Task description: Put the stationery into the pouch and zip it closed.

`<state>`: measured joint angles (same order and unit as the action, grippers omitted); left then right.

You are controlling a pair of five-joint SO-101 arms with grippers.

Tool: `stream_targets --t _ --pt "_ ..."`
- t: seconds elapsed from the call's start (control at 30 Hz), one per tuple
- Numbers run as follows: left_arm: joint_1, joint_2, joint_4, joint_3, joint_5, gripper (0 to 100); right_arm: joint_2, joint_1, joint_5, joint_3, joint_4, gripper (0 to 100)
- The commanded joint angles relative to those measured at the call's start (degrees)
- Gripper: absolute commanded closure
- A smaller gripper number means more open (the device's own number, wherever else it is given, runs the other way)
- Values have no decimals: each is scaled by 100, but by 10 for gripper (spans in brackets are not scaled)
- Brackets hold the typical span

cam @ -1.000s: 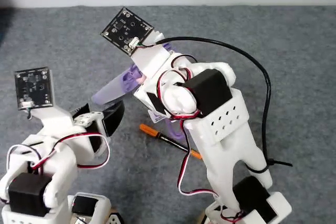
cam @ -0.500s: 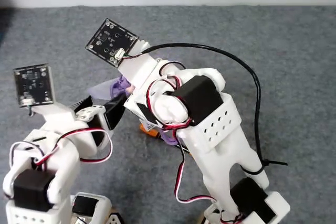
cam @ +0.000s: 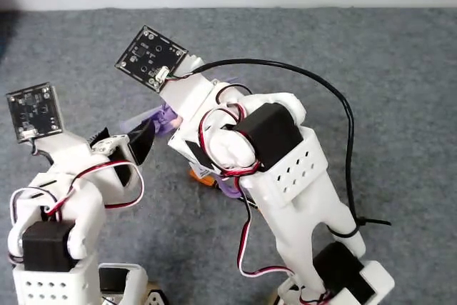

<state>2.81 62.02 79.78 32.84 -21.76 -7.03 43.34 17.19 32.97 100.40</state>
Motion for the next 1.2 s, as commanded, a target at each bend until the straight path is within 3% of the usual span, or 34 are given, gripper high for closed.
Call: stream_targets --t 0.0,0.5,0.8,1.17 --pt "53 0 -105 -13 18 739 -251 48 -9 220 215 989" --pt "-167 -9 -281 418 35 744 -224 365 246 220 215 989" --pt "246 26 -545 857 1037 890 -268 356 273 220 215 989" --pt "255 -9 -536 884 1099 987 -268 119 273 220 224 989"
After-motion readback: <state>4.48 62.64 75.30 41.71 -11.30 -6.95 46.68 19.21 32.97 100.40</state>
